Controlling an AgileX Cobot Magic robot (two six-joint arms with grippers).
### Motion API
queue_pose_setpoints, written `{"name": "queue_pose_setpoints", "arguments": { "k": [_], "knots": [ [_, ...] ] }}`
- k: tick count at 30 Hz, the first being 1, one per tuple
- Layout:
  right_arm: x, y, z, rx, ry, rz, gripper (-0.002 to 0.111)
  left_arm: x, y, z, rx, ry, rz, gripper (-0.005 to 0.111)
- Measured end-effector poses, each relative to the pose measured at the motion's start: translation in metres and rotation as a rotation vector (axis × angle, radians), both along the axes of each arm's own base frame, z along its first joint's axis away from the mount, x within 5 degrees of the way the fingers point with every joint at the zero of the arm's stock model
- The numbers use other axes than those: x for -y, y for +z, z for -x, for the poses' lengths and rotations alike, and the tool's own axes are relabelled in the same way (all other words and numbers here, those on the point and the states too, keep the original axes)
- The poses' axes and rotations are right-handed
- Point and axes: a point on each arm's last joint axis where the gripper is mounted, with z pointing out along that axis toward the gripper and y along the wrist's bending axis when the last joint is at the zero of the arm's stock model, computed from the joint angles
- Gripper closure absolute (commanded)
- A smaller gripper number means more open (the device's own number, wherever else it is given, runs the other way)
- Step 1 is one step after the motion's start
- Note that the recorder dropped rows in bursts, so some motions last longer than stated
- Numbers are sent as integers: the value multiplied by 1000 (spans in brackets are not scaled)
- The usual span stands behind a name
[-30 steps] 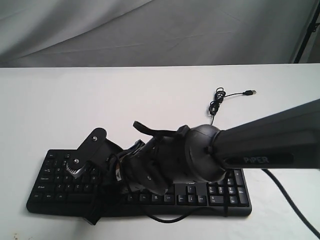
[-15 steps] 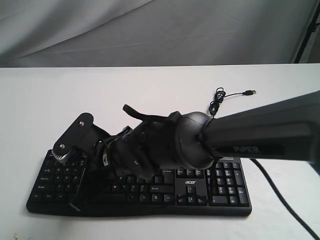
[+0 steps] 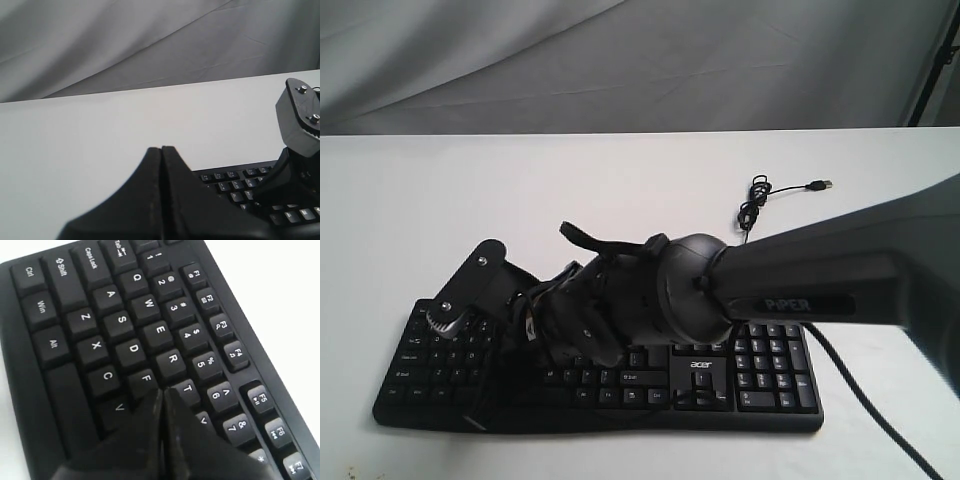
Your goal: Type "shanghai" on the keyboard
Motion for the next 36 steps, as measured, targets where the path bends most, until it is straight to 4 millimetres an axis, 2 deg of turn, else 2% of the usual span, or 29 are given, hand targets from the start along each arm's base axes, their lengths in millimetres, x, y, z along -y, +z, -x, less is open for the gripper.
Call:
{"name": "queue_pose_setpoints", "arguments": {
  "k": [7, 12, 19, 22, 25, 29, 36],
  "knots": [
    [0, 0, 0, 6, 1, -6, 108, 0, 0, 0, 0, 0, 0, 107],
    [-1, -10, -1, 3, 2, 1, 108, 0, 0, 0, 0, 0, 0, 107],
    [-2, -10, -2, 9, 3, -4, 108, 0, 0, 0, 0, 0, 0, 107],
    [-1, 4, -1, 24, 3, -26, 108, 0, 0, 0, 0, 0, 0, 107],
    [10, 17, 6, 38, 2, -45, 108, 0, 0, 0, 0, 0, 0, 107],
    [18, 11, 9, 30, -4, -32, 108, 0, 0, 0, 0, 0, 0, 107],
    [19, 5, 5, 34, -17, -40, 108, 0, 0, 0, 0, 0, 0, 107]
  ]
}}
